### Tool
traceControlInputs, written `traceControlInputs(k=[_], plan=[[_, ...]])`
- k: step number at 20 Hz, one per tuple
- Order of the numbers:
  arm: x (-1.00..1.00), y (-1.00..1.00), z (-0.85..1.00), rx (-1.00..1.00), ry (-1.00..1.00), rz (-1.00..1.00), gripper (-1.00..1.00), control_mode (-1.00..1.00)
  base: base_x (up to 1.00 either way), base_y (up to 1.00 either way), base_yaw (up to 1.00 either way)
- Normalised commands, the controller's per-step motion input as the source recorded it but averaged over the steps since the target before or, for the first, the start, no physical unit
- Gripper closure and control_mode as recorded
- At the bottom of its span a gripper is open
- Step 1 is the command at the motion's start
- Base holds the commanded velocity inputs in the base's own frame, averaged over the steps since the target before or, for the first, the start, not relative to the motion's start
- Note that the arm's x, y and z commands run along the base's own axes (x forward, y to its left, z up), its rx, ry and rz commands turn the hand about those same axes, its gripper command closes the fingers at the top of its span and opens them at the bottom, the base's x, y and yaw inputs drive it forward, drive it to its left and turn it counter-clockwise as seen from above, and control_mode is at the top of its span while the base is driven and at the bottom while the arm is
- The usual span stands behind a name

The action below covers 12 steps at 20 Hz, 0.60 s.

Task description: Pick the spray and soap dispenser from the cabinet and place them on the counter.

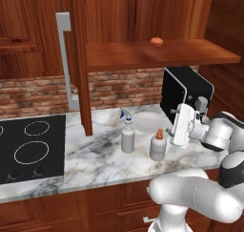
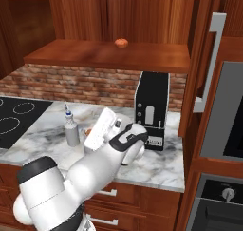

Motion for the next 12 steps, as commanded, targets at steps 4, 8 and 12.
traceControlInputs(k=[4, 8, 12], plan=[[-0.51, -0.17, 0.78, 0.00, -0.15, 0.00, -1.00, -1.00, 0.00, 0.00, 0.00], [-0.44, -0.02, 0.89, 0.00, -0.17, 0.00, -1.00, -1.00, 0.00, 0.00, 0.00], [-0.32, 0.00, 0.87, 0.00, -0.10, -0.02, -1.00, -1.00, 0.00, 0.00, 0.00]])
